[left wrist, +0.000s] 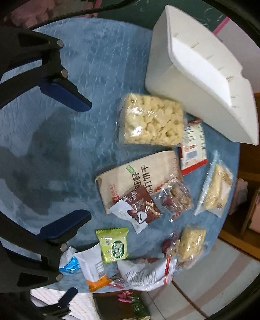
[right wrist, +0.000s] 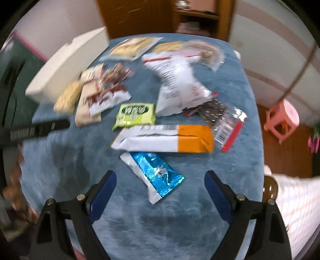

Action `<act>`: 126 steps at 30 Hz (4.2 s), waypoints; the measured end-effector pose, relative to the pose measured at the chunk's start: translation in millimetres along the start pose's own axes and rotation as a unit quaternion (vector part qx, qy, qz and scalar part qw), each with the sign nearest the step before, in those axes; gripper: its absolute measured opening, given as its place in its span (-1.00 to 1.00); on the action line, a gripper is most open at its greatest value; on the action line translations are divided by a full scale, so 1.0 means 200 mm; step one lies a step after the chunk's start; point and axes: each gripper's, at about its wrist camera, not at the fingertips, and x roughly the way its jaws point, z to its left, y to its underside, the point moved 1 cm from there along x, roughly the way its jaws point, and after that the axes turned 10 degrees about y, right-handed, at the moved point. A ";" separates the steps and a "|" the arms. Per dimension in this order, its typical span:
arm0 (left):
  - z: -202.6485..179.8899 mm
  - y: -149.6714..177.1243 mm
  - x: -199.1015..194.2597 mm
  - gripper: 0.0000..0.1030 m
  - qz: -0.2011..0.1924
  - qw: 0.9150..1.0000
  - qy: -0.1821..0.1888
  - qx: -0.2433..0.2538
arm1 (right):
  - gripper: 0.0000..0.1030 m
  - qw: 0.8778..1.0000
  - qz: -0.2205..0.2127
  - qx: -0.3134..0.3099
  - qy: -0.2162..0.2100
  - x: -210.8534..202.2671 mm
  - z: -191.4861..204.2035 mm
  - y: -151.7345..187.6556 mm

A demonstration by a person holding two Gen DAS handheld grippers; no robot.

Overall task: Organize snacks
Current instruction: 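Grasp the brown paper biscuit bag with the left gripper while the right grasps the blue foil candy, then carry both snacks to the white tray and release them inside with both grippers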

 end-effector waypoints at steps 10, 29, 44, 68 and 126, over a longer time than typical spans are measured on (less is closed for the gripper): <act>-0.05 -0.10 0.16 0.85 0.025 0.999 -0.026 -0.029 | 0.75 0.997 -0.017 -0.080 0.003 0.13 0.07 0.00; -0.19 -0.36 0.38 0.54 0.051 0.996 -0.048 -0.060 | 0.63 0.997 -0.015 -0.070 -0.008 0.24 0.10 -0.10; -0.17 -0.12 0.18 0.09 0.091 0.995 0.031 0.009 | -0.37 0.998 0.007 -0.040 -0.047 0.13 0.07 -0.01; 0.07 0.19 -0.72 -0.81 -0.077 0.983 0.074 0.151 | -0.37 0.991 -0.100 -0.063 -0.066 -0.48 0.37 -0.20; 0.57 -0.52 -1.18 0.11 -0.227 0.969 -0.037 0.089 | -0.37 0.982 -0.116 -0.035 -0.142 -0.65 0.85 -0.99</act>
